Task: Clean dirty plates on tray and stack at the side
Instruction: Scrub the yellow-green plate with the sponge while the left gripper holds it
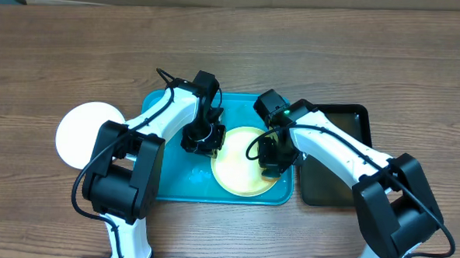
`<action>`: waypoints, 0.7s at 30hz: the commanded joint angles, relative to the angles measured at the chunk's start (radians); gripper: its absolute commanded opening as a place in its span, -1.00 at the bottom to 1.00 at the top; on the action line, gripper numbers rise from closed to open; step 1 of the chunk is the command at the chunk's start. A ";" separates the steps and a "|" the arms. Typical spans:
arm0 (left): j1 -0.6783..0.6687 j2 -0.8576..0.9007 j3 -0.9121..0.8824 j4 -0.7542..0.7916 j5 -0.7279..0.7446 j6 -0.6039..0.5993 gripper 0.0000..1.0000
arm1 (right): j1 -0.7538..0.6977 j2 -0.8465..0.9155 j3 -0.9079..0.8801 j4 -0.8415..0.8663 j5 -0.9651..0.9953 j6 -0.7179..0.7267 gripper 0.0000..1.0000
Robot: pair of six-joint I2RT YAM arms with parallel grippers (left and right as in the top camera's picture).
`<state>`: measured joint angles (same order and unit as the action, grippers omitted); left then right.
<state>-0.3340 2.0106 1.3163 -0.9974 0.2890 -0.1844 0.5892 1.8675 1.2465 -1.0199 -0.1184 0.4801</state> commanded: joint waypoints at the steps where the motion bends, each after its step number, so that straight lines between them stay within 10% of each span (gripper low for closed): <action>1: -0.002 0.015 -0.012 0.014 -0.033 -0.026 -0.92 | 0.007 -0.026 -0.040 0.047 0.002 0.014 -0.93; 21: -0.002 0.015 -0.012 0.014 -0.032 -0.026 -0.92 | 0.034 -0.026 -0.229 0.518 -0.298 0.015 -0.92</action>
<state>-0.3321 2.0106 1.3163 -0.9958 0.2733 -0.1848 0.6064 1.8202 1.0203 -0.5365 -0.3431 0.4969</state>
